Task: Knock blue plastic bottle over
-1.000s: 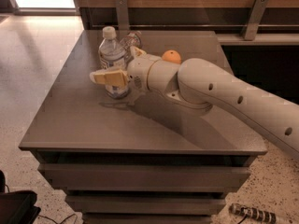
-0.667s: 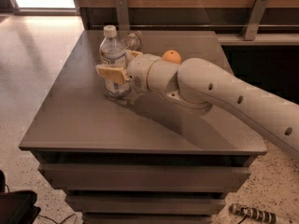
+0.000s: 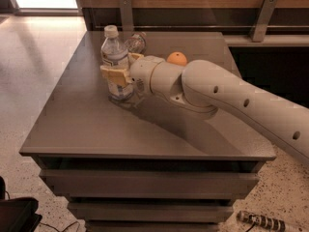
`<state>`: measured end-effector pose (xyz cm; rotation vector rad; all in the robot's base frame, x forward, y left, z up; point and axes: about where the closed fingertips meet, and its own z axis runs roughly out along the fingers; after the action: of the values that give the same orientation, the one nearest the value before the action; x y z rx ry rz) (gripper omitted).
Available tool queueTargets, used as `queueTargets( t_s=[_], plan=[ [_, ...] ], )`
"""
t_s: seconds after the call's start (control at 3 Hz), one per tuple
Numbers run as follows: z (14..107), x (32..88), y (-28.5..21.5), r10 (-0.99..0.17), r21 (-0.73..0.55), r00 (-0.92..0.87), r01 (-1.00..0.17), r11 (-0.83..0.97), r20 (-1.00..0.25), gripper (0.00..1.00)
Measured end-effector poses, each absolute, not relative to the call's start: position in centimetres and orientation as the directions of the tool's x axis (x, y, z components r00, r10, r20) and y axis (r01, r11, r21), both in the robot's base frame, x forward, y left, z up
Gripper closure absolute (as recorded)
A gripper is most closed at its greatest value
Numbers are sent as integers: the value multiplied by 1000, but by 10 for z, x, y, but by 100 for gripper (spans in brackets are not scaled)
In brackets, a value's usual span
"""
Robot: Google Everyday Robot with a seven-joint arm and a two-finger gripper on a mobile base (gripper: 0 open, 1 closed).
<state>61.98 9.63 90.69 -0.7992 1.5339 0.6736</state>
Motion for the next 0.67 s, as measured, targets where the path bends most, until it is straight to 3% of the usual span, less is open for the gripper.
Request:
queueTargets(
  t_s=[0.33,0.67],
  plan=[
    [907,619,98,-108,-30,-43,-806,591,-993,100],
    [910,619,89,-147,-45,-53,-803,594,-988,100]
  ],
)
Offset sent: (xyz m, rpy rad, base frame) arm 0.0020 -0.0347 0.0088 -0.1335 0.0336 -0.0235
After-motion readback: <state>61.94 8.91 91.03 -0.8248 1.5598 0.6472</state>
